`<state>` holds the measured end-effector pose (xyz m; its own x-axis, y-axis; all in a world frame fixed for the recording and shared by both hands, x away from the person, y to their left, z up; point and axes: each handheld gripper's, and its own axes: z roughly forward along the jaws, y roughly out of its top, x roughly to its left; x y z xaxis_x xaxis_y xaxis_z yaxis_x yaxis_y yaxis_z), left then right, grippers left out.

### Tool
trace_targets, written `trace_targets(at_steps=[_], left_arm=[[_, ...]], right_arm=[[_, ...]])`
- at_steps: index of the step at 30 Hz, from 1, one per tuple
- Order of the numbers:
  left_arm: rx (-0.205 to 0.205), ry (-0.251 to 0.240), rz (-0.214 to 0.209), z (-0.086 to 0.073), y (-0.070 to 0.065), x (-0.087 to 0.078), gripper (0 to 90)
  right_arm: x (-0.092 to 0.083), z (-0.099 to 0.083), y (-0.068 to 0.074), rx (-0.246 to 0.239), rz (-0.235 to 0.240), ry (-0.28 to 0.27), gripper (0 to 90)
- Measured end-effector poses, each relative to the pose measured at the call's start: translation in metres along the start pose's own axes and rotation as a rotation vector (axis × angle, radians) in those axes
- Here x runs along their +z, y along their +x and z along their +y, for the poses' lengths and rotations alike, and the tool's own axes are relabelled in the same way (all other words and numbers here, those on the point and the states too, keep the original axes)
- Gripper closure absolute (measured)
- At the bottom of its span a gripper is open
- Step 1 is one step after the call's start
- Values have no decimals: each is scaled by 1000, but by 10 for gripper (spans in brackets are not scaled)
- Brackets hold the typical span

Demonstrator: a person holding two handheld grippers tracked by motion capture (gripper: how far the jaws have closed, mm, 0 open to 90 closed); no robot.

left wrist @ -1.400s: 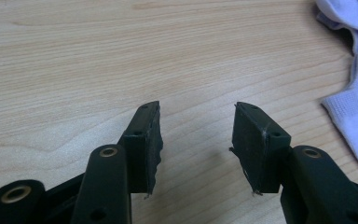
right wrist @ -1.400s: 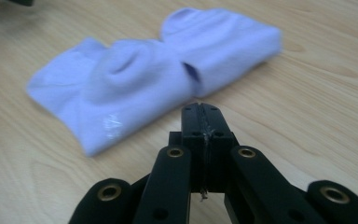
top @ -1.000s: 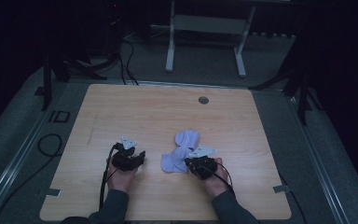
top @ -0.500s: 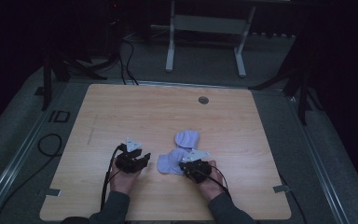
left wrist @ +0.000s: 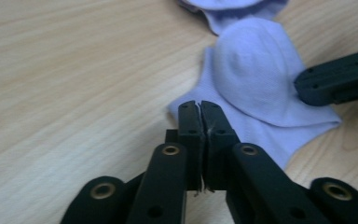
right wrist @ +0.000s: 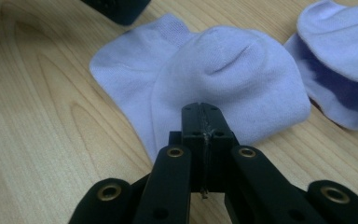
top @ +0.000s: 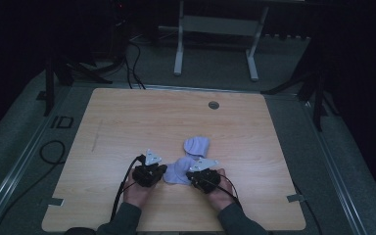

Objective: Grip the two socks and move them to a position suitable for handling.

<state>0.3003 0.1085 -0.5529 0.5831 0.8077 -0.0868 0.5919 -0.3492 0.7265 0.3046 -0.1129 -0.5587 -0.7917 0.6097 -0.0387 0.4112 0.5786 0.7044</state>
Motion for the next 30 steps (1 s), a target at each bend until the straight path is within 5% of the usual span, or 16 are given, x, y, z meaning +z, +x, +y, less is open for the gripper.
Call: trace_targets(at_steps=[7,21,30], left_arm=[[14,41,-14,-2,-6,8,893],[-13,46,-11,-3,-8,7,899],[-24,44,-22,-4,-7,7,900]], right_arm=[[0,0,0,0,3,0,895],[-5,-3,-6,23,5,15,894],[-11,-6,-12,42,-36,42,892]])
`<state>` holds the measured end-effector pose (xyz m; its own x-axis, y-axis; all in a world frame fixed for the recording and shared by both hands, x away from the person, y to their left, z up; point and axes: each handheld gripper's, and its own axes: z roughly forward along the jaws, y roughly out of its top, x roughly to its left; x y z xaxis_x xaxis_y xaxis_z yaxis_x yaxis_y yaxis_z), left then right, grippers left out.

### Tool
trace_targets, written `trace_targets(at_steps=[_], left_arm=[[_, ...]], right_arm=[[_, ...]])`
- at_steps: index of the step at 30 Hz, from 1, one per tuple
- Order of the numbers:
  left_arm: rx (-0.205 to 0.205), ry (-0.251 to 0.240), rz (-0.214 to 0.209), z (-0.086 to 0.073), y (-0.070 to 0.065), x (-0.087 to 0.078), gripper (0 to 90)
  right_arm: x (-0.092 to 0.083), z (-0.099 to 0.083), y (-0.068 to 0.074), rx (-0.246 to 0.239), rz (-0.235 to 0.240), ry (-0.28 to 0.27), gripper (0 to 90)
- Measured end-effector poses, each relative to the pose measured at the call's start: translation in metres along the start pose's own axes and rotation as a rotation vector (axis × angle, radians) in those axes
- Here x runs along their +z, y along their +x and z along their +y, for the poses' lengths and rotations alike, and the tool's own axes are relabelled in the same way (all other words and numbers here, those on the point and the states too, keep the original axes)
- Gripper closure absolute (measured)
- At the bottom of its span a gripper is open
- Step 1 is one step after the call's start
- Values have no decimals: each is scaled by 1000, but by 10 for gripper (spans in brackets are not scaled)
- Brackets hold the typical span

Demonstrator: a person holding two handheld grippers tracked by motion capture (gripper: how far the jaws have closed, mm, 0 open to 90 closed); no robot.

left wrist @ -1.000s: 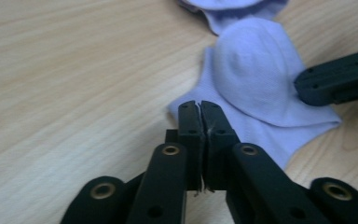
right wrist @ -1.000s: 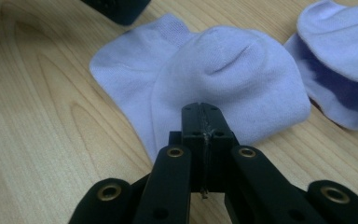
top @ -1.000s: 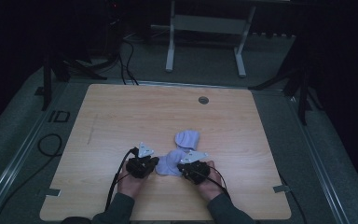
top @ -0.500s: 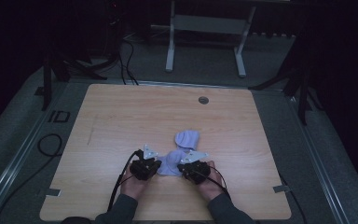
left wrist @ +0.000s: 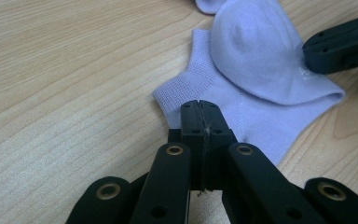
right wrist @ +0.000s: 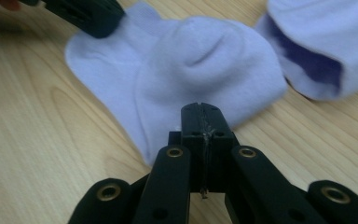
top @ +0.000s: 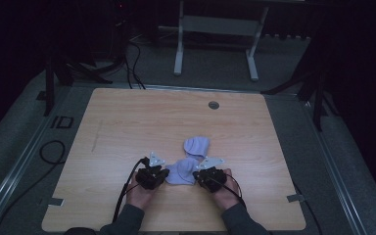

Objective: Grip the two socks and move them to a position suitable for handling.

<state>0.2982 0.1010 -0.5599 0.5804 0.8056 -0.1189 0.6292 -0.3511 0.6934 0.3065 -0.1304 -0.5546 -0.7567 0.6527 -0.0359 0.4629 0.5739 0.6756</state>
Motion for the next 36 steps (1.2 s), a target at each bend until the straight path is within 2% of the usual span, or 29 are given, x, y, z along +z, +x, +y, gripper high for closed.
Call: trace_targets(at_steps=[2,5,12,13,16,22,27,33,36], left_arm=[[-1,-2,-6,-1,1,0,900],[-11,-2,-11,-1,2,-1,900],[-15,-4,-10,-1,1,0,899],[-17,-5,-9,-1,1,-1,900],[-14,-4,-10,-1,1,-1,899],[-13,-6,-9,-2,1,-1,899],[-10,-4,-8,-2,1,-1,899],[-9,-2,-11,-2,2,-1,899],[-8,-2,-11,-2,1,-1,899]], right_arm=[[-1,-1,-2,6,-19,18,885],[-2,-1,-2,14,-6,16,874],[-9,17,4,-13,13,-19,871],[-7,27,5,-34,21,-22,866],[-2,39,9,-60,33,-15,839],[10,59,16,-76,61,-4,784],[23,63,21,-79,73,30,749],[40,60,17,-67,77,81,702],[42,58,16,-61,78,88,695]])
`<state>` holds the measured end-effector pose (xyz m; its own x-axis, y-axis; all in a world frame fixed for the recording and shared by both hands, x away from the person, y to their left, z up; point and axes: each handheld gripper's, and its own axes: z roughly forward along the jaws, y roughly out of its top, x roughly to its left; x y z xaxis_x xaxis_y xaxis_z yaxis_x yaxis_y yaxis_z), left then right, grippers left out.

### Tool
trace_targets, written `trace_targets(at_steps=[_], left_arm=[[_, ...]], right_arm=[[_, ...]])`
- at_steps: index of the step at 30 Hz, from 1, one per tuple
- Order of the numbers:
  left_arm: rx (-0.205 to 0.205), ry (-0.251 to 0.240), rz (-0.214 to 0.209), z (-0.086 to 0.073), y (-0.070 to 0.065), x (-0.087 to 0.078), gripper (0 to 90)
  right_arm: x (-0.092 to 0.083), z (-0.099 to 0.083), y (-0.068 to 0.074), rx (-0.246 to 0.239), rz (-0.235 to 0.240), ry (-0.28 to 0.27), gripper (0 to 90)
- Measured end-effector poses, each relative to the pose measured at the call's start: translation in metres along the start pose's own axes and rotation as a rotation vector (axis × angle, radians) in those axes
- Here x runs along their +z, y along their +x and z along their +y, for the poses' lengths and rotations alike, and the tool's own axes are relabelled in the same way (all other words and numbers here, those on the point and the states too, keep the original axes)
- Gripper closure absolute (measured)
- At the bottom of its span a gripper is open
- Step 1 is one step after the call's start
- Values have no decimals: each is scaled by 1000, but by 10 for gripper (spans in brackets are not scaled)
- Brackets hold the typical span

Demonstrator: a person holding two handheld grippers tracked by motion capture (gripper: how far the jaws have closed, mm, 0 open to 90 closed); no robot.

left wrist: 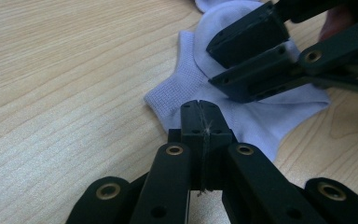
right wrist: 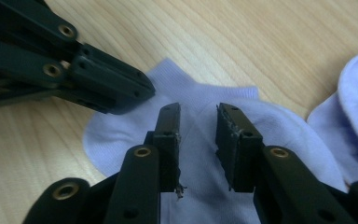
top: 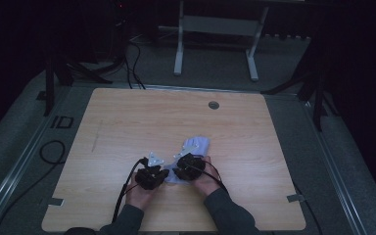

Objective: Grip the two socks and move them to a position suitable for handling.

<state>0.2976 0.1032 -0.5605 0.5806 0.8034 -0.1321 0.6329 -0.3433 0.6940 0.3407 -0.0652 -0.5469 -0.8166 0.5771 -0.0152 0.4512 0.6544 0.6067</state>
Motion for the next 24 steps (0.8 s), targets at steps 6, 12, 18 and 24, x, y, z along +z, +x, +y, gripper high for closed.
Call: trace_targets(at_steps=[6,12,18,24], left_arm=[[-2,-1,0,0,0,0,899],[-5,-1,-4,0,1,0,899],[-6,-3,-2,0,0,0,899],[-11,-4,-5,0,1,0,899]], right_arm=[[0,1,-2,14,-35,6,859],[-9,-1,-5,44,-30,-28,870],[-38,-9,-9,68,-33,-85,867],[-52,-25,-16,109,-38,-102,866]])
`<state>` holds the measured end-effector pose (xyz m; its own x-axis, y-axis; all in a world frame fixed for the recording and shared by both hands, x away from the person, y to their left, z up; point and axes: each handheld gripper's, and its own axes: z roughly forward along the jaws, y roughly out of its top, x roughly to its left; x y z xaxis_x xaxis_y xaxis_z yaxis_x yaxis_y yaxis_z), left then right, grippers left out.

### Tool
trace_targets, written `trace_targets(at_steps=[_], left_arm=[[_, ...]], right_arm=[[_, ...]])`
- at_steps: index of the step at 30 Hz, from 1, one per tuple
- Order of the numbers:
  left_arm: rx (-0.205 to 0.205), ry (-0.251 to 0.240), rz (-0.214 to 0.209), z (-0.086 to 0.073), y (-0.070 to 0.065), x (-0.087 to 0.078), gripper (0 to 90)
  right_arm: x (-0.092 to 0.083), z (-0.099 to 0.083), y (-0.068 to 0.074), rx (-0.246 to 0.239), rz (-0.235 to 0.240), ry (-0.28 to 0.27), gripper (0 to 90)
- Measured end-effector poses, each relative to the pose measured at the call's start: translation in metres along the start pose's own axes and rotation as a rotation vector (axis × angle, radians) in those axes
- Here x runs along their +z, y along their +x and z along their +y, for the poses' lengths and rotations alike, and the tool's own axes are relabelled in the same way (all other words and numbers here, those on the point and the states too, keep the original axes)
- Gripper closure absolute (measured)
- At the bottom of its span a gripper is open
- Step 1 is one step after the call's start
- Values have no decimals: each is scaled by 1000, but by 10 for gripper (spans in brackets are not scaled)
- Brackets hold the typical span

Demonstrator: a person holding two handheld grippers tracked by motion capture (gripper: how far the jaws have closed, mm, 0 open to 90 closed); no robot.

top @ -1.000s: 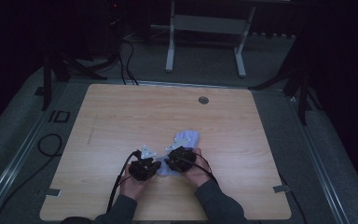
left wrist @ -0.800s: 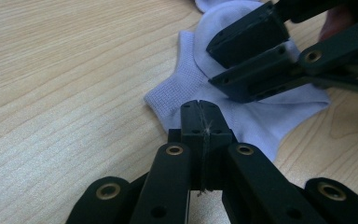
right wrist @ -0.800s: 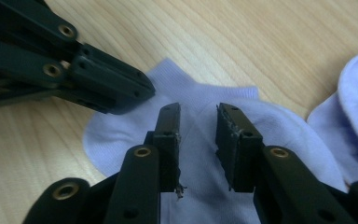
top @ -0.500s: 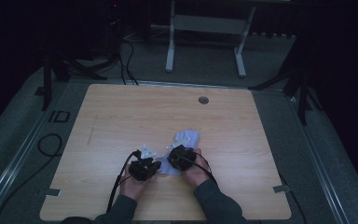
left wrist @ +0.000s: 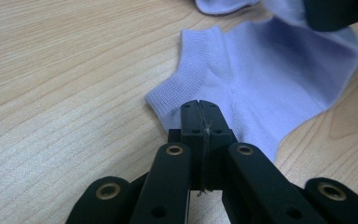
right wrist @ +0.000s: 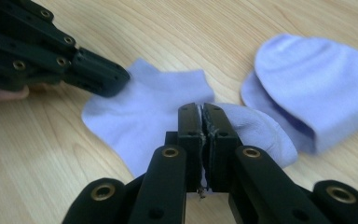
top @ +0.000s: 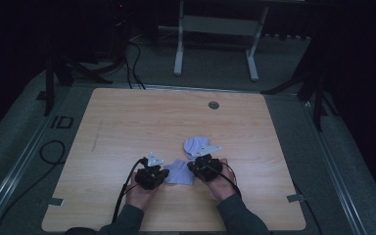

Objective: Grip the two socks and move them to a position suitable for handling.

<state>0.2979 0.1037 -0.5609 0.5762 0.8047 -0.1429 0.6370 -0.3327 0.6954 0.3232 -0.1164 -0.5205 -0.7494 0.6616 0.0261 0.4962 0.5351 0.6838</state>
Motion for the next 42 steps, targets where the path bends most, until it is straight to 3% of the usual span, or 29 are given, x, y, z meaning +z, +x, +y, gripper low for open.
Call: trace_targets(at_steps=[7,11,13,18,31,37,42], left_arm=[[1,-1,1,0,0,0,899],[2,0,1,0,0,0,898],[2,0,0,0,0,0,899],[3,0,-1,0,0,0,899],[7,1,-4,0,1,0,898],[7,-1,-4,0,1,0,897],[1,-4,-7,0,1,0,896]], right_arm=[[-14,-13,-8,28,-23,-19,863],[-23,-25,-11,40,-59,-16,851],[-25,-30,-10,11,-121,6,826],[-31,-40,-10,-6,-194,22,777],[-43,-51,-32,83,-215,11,762],[-49,-38,-36,71,-203,-30,761],[-44,-20,-40,58,-181,-47,759]])
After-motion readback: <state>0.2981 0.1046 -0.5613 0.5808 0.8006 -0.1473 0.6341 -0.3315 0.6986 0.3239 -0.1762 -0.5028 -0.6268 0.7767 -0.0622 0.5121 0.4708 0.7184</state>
